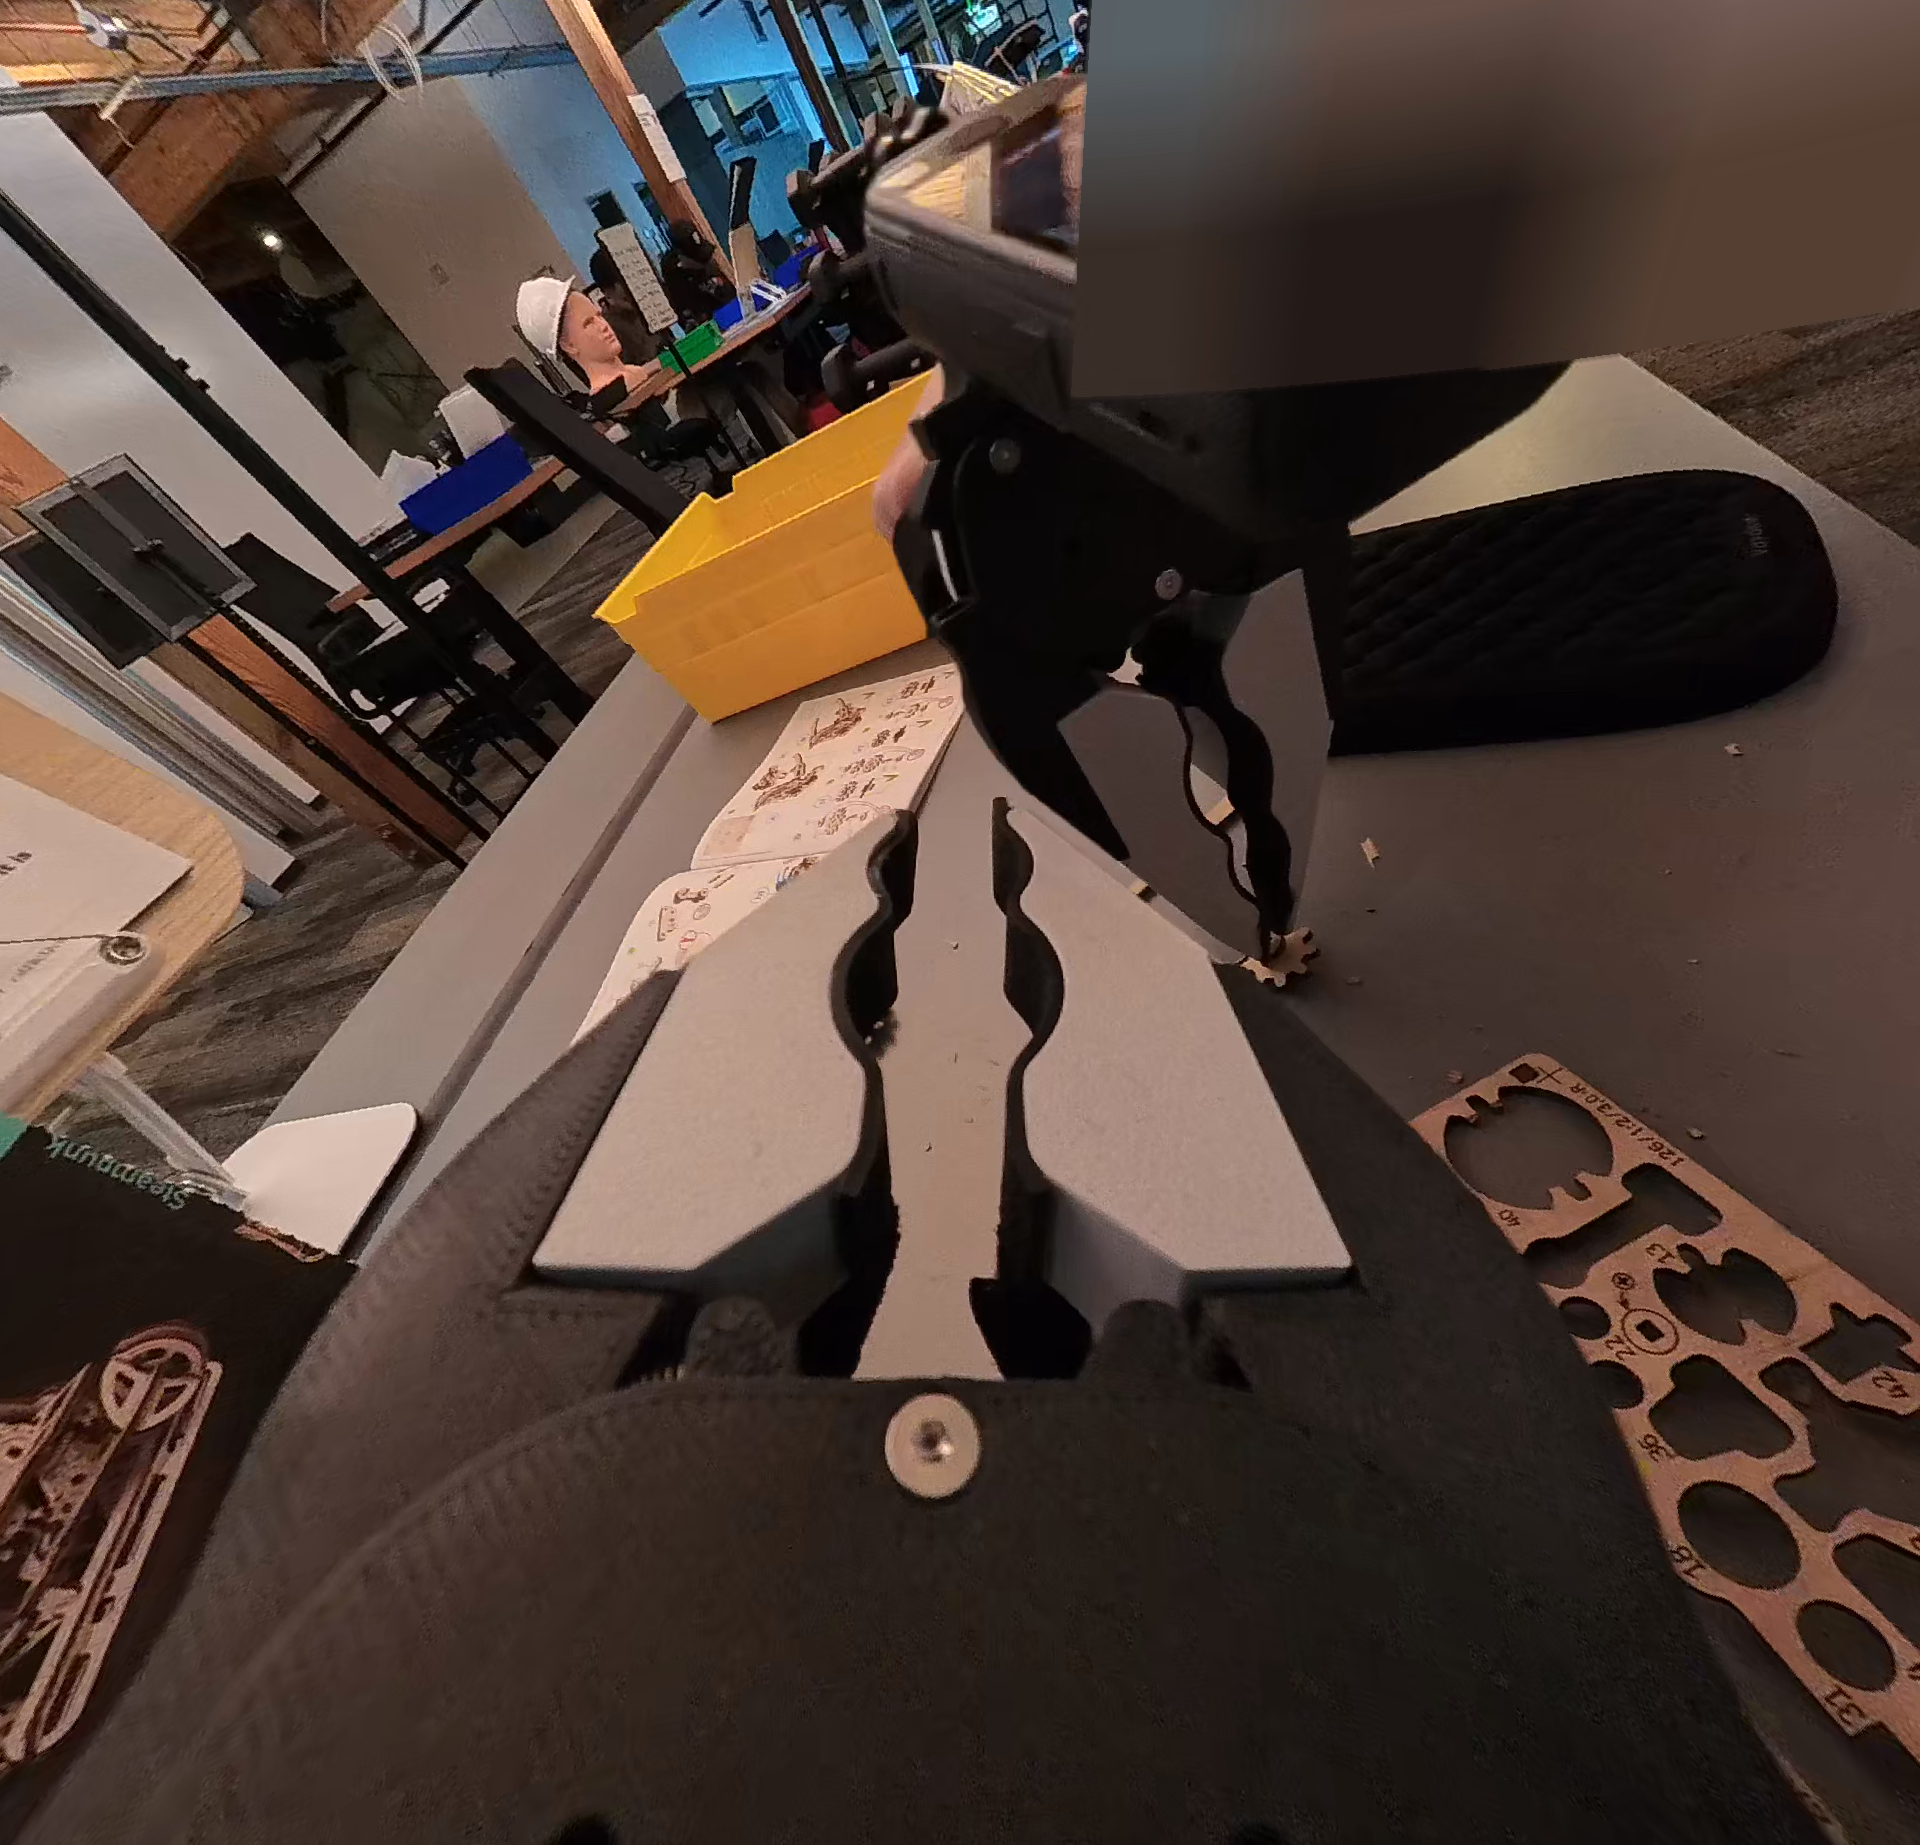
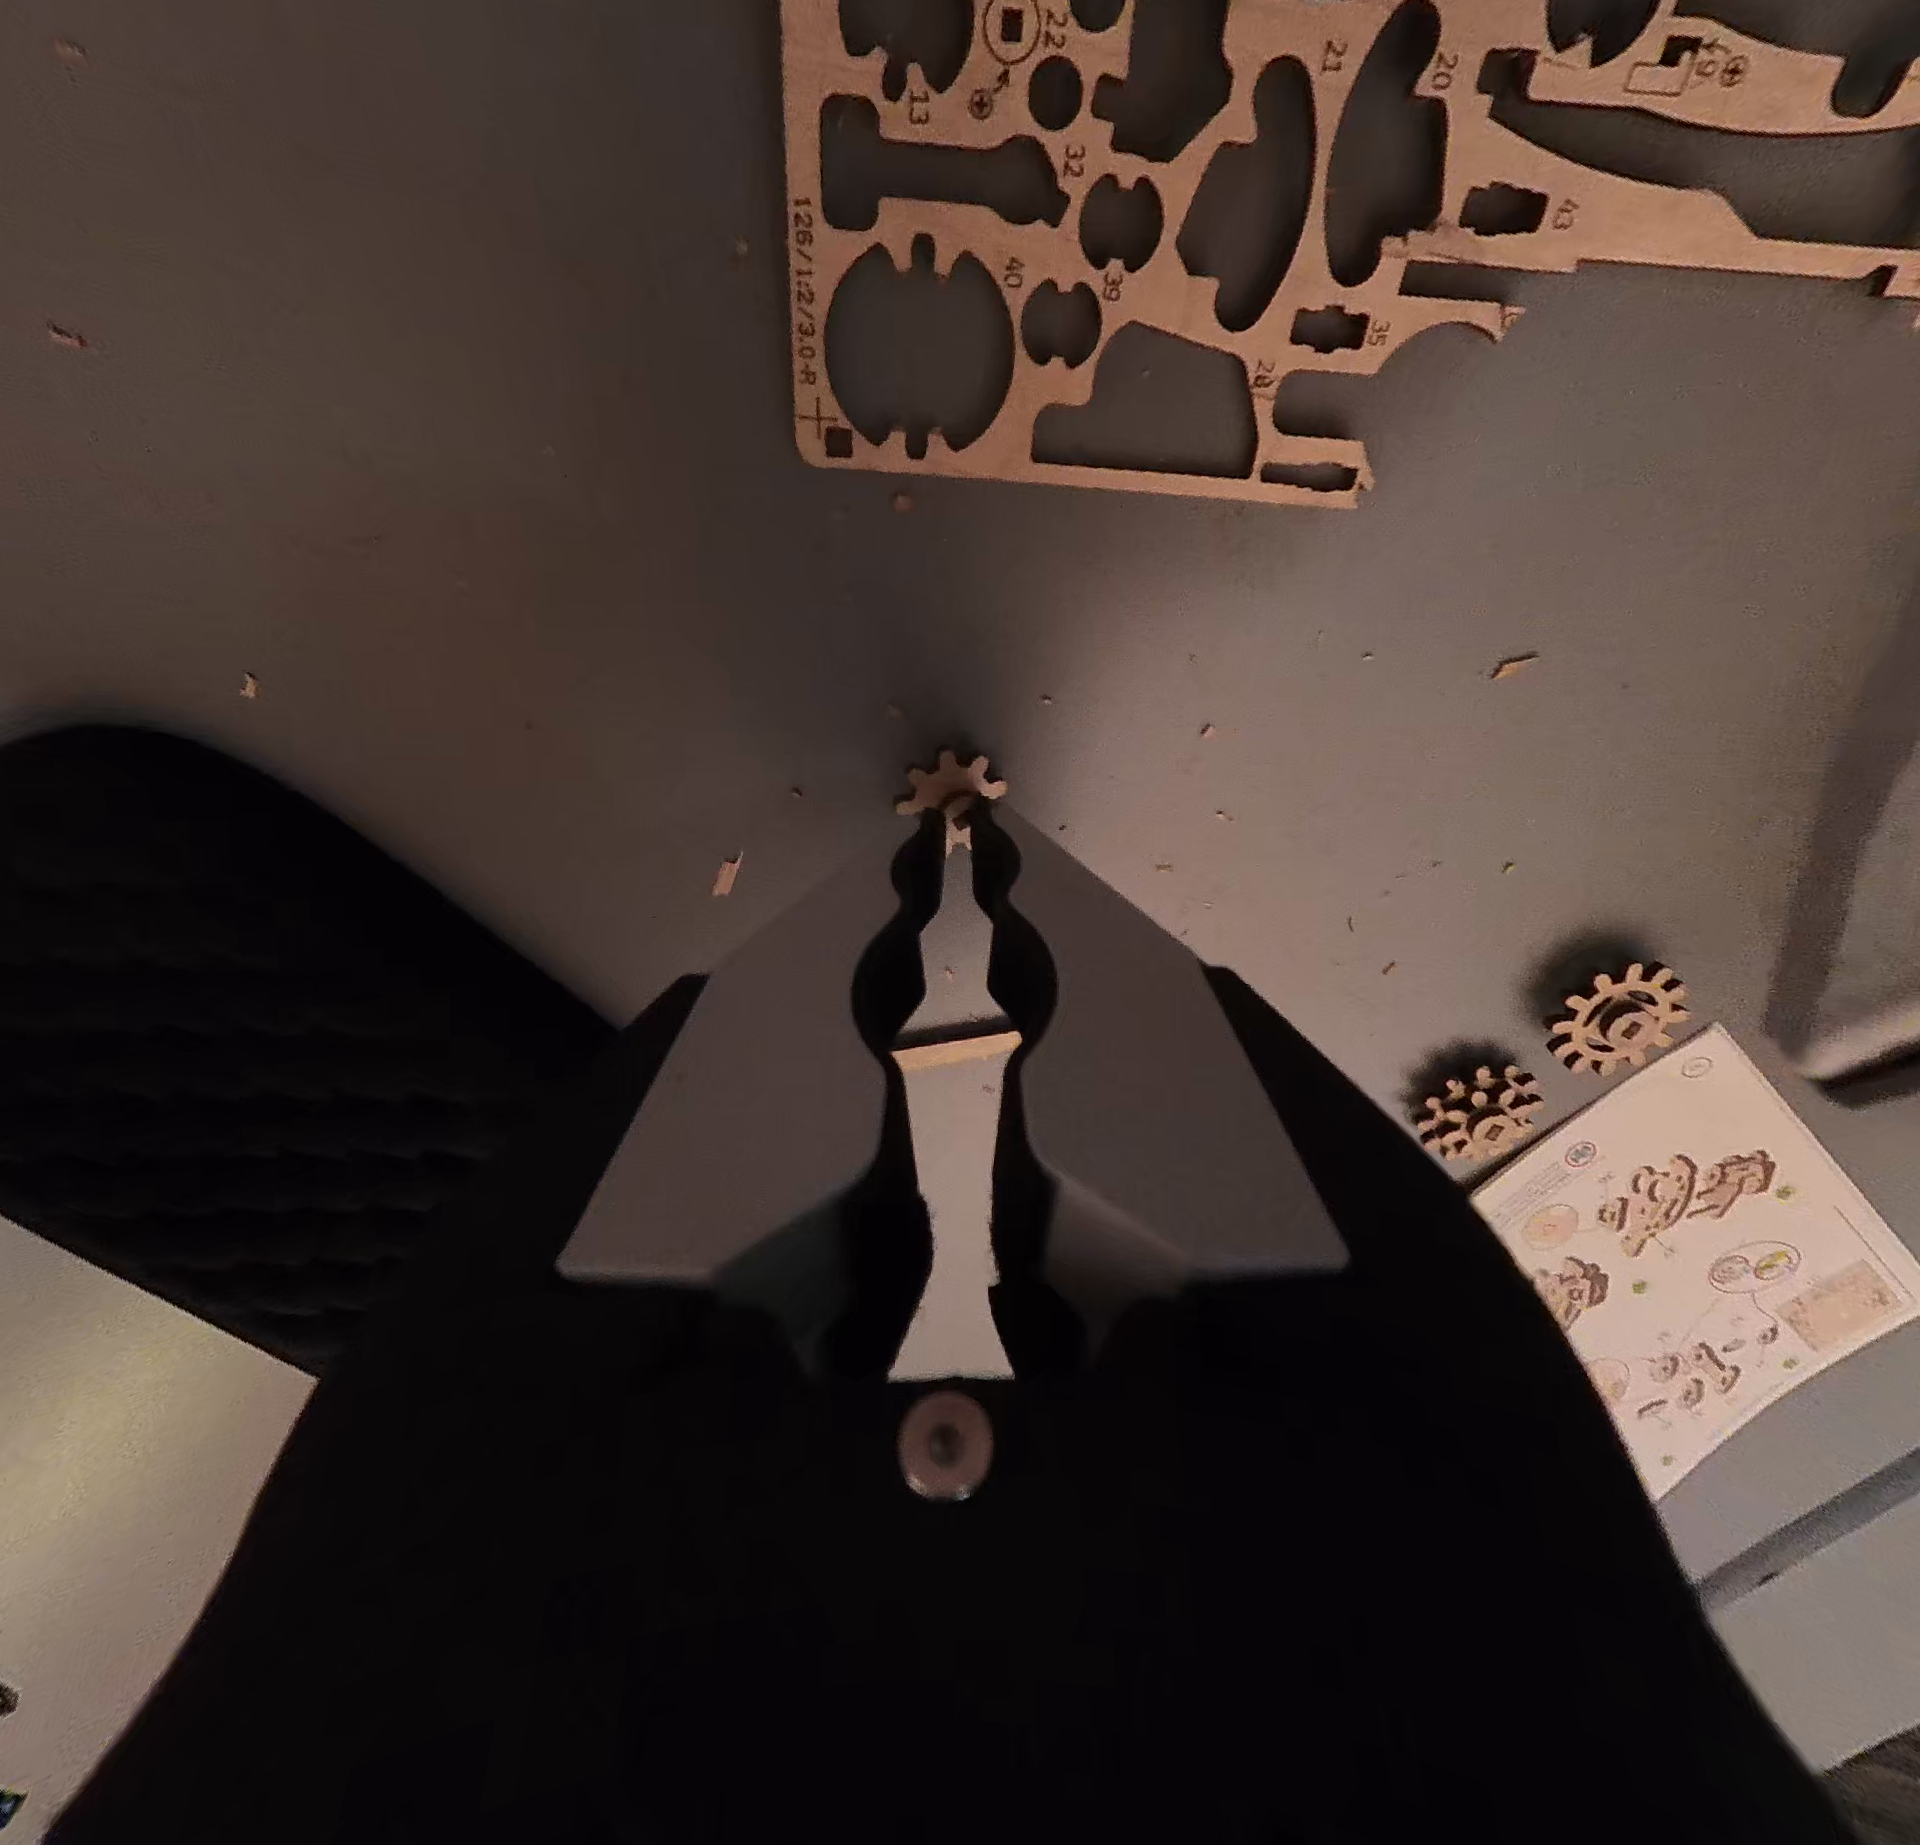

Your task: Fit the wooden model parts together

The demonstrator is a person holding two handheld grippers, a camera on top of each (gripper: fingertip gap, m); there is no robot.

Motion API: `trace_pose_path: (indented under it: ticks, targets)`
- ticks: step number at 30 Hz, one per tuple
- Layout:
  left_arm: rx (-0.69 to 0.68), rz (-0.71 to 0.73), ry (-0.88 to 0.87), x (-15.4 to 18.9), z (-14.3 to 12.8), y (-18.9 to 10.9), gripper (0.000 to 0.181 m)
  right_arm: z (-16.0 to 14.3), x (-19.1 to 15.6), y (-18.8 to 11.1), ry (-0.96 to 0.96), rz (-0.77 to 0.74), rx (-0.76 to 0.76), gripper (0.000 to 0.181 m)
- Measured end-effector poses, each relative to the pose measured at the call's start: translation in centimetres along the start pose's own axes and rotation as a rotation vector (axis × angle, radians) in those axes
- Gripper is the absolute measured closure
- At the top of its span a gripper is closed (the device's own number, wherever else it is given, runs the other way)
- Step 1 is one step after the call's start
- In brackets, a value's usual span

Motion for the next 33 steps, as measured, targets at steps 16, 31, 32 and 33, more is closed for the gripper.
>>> trace_pose_path:
  ticks: [16, 31, 32, 33]
  targets:
    - [0.0, 0.001, 0.002, 0.0, 0.1, 0.0, 0.169, 0.1, 0.1, -1.0, 0.05, -0.097, 0.278, 0.171]
    - [-0.019, -0.006, 0.0, 0.1, -0.4, 0.1, 0.168, 0.7, -0.1, -0.2, 0.023, 0.172, 0.441, 0.171]
    - [-0.019, -0.006, -0.001, 0.1, -0.4, 0.0, 0.168, 0.7, 0.0, -0.3, 0.011, 0.156, 0.442, 0.17]
    - [-0.019, -0.007, -0.002, 0.1, -0.4, 0.1, 0.168, 0.6, 0.1, -0.3, 0.0, 0.147, 0.434, 0.167]
Point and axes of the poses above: each gripper's, where its closed fingertips meet, y out along the fingers, z out of its top, x = y × z across the jaws, the point moved 1 cm from there along -y, back along the fingers, and after that the axes turned 10 degrees about z, right-handed, at the moved point
